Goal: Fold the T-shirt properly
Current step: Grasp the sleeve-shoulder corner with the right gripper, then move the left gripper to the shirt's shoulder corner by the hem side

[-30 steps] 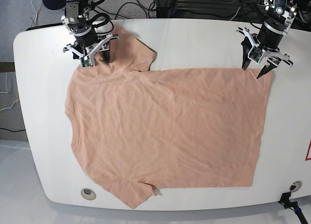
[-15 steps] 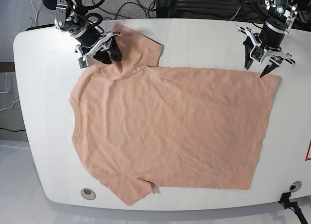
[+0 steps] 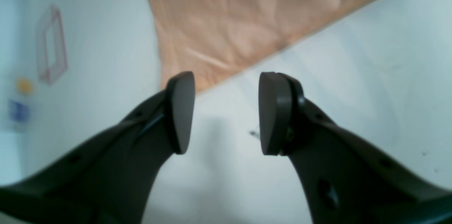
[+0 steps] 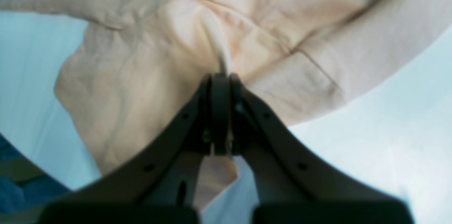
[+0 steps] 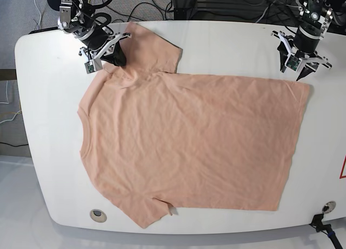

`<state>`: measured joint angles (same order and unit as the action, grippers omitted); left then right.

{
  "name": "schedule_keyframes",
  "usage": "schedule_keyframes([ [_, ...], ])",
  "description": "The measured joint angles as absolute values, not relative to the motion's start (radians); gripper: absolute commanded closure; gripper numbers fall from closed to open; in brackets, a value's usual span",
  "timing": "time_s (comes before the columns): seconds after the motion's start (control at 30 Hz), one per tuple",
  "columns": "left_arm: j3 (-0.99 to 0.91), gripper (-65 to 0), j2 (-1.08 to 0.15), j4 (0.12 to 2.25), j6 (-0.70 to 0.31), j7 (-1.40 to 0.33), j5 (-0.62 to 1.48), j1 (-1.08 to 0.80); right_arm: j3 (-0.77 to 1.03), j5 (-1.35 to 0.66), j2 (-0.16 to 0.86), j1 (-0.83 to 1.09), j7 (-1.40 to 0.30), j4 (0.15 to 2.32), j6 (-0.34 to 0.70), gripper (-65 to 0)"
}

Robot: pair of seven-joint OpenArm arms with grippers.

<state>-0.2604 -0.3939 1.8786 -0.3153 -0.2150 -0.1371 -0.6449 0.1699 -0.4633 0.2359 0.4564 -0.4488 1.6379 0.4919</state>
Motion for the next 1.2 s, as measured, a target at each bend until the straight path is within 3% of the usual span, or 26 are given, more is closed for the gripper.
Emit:
schedule_keyframes([
  [0.27,-0.302,-27.1,-0.449,1.641,-0.341,-0.282,0.021,-0.504,0.170,-0.449,0.244,0.476,-0.449,1.650,0.522,0.0],
  [0.4,-0.464,-29.6,-0.536,1.393,-0.311,-0.457,0.170,-0.330,0.170,-0.445,0.246,0.482,-0.450,1.655,0.532,0.0],
  [0.43,-0.519,-30.6,-0.553,1.341,-0.363,-0.491,0.280,-0.300,0.170,-0.447,0.241,0.478,-0.446,1.655,0.532,0.0],
  [0.47,-0.480,-31.6,-0.544,1.353,-0.307,-0.550,0.186,-0.293,0.168,-0.442,0.246,0.480,-0.452,1.657,0.533,0.0],
  [0.53,-0.501,-32.1,-0.529,1.290,-0.374,-0.635,0.324,-0.244,0.175,-0.440,0.241,0.480,-0.448,1.655,0.536,0.0],
  [0.63,-0.525,-32.6,-0.548,1.167,-0.429,-0.708,0.345,-0.134,0.176,-0.430,0.242,0.479,-0.450,1.658,0.543,0.0],
  [0.83,-0.512,-33.2,-0.564,1.058,-0.509,-0.699,0.364,-0.066,0.176,-0.425,0.241,0.483,-0.451,1.660,0.543,0.0],
  [1.2,-0.480,-32.8,-0.559,1.043,-0.634,-0.661,0.393,-0.058,0.177,-0.426,0.244,0.483,-0.450,1.660,0.543,0.0],
])
